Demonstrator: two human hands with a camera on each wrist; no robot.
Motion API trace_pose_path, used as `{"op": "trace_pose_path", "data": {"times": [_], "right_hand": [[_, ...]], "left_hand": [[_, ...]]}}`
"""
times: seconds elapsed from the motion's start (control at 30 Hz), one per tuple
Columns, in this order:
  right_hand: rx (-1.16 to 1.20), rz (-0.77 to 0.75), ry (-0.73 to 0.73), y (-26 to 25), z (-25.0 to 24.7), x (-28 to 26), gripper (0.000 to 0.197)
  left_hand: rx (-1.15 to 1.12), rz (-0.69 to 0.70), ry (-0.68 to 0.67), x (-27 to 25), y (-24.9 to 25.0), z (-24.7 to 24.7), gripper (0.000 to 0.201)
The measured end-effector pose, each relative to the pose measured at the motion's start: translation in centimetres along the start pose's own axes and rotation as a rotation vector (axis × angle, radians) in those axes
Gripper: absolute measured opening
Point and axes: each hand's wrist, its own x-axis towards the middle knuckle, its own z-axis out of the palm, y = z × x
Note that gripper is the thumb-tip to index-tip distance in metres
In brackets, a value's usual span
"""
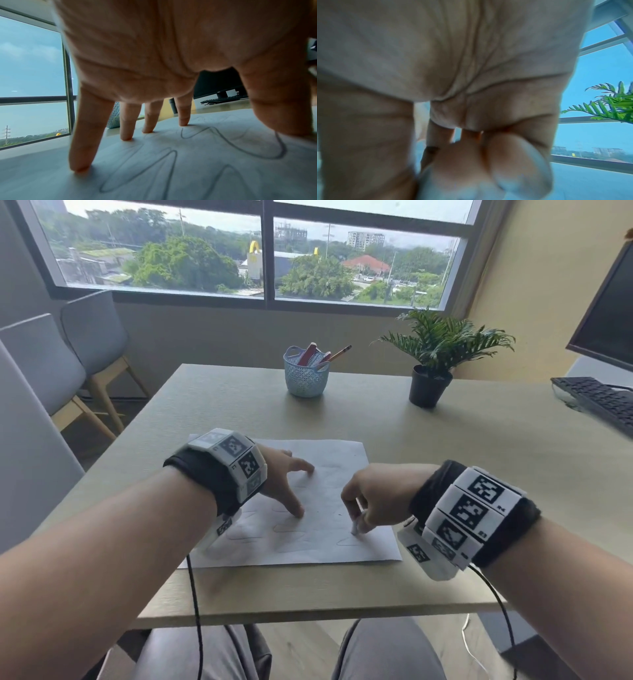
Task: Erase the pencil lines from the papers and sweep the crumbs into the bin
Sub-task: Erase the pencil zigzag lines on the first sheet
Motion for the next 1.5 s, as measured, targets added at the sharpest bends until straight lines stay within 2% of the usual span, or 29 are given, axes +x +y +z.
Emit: {"op": "trace_pose_path", "data": {"times": [0.2,0.33,0.5,0.67,0.77,0.87,0.97,1.07,1.23,1.37,1.5], "right_hand": [[-0.057,-0.015,0.045,-0.8,0.0,0.6,0.009],[-0.088,-0.052,0.025,-1.2,0.4,-0.1,0.004],[-0.033,0.003,0.040,-0.5,-0.5,0.8,0.014],[-0.037,-0.073,-0.012,-1.7,1.0,-0.7,0.011],[-0.014,-0.027,-0.026,-1.4,0.2,-0.1,0.016],[-0.029,0.011,0.024,-1.2,-0.4,0.8,0.015],[-0.064,-0.033,0.028,-1.6,0.2,0.6,0.007],[-0.076,-0.086,0.001,-2.1,0.6,0.1,0.009],[-0.035,-0.020,-0.008,-1.5,-0.6,1.0,0.014],[-0.077,-0.079,0.028,-2.1,0.2,0.7,0.008],[-0.091,-0.115,-0.002,-2.4,0.4,0.0,0.009]], "left_hand": [[-0.021,-0.047,-0.078,0.5,-0.5,-0.2,0.112],[-0.009,-0.047,-0.071,0.7,-0.3,0.1,0.112],[-0.028,-0.042,-0.064,0.7,-0.5,0.2,0.111],[-0.030,-0.043,-0.058,0.9,-0.7,0.4,0.112],[-0.035,-0.040,-0.058,0.9,-0.7,0.4,0.113],[-0.039,-0.042,-0.059,1.0,-0.7,0.4,0.113],[-0.028,-0.048,-0.065,1.0,-0.7,0.4,0.113],[-0.026,-0.046,-0.065,1.1,-0.7,0.4,0.113],[-0.024,-0.045,-0.064,1.0,-0.6,0.4,0.113],[-0.021,-0.047,-0.051,1.0,-0.6,0.5,0.113],[-0.027,-0.046,-0.058,1.0,-0.7,0.5,0.114]]}}
